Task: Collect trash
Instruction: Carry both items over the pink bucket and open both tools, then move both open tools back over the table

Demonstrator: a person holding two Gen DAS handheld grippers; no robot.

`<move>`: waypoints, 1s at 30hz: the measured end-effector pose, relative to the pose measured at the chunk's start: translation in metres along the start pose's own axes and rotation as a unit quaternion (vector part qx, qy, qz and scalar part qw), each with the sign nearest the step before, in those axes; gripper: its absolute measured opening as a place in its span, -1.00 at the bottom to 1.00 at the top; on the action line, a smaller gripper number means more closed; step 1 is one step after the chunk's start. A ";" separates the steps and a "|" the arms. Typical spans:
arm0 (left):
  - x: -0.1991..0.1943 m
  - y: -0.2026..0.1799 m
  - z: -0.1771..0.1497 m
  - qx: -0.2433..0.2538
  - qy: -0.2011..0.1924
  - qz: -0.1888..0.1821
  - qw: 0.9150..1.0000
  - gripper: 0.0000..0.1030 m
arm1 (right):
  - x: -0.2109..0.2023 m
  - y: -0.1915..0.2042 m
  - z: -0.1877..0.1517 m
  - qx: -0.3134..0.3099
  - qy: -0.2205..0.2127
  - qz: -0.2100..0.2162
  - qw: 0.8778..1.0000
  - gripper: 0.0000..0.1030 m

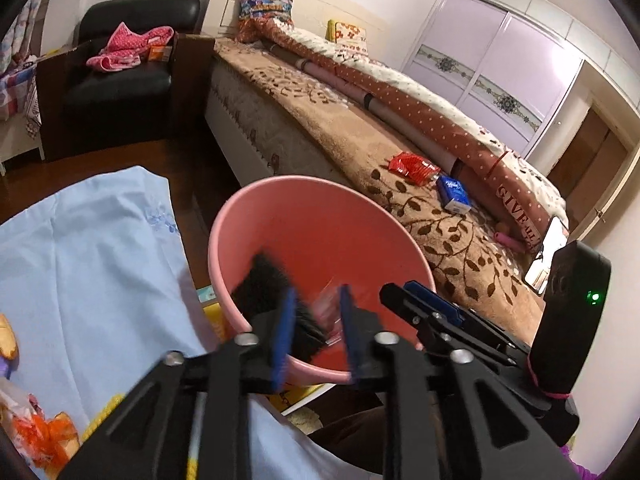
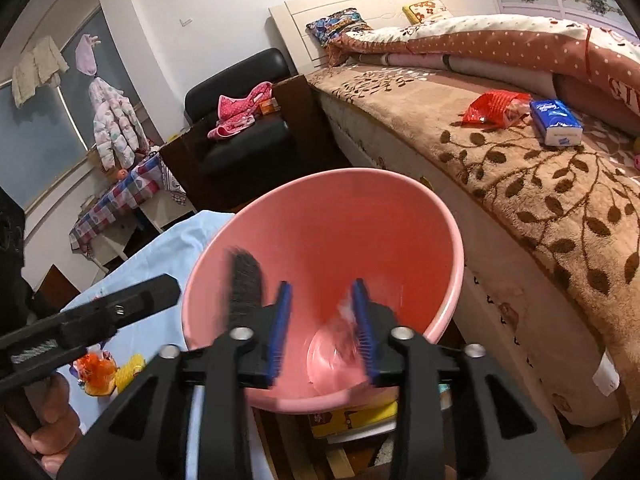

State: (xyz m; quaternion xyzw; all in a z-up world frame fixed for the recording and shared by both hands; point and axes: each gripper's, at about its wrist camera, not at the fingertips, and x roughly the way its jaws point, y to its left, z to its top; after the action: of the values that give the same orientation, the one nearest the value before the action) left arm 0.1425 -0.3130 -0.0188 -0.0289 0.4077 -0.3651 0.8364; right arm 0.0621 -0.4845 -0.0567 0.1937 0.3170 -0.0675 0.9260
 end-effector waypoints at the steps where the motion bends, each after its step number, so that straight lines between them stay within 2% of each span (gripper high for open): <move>1: -0.004 -0.001 0.000 0.002 -0.003 0.002 1.000 -0.42 | -0.002 0.001 -0.001 0.000 0.000 -0.001 1.000 -0.20; 5: -0.025 -0.003 -0.006 0.010 -0.017 0.007 1.000 -0.40 | -0.015 0.009 -0.003 -0.002 -0.008 0.006 1.000 -0.19; 9: -0.051 -0.005 -0.017 0.014 -0.031 0.019 0.999 -0.24 | -0.037 0.028 -0.010 -0.018 -0.025 0.000 1.000 -0.19; 11: -0.061 -0.004 -0.023 0.013 -0.034 0.023 0.999 -0.22 | -0.043 0.036 -0.015 -0.024 -0.027 0.000 0.999 -0.19; 20: -0.123 0.009 -0.062 0.022 -0.065 0.066 0.995 -0.20 | -0.062 0.086 -0.054 -0.039 0.011 0.039 0.998 -0.19; 30: -0.197 0.041 -0.097 0.015 -0.116 0.122 0.986 -0.19 | -0.080 0.144 -0.094 -0.080 0.029 0.085 0.993 -0.19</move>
State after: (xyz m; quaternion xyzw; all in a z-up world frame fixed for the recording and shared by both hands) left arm 0.0197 -0.1333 0.0328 -0.0085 0.3028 -0.2611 0.9166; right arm -0.0179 -0.3147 -0.0299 0.1467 0.3308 0.0428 0.9313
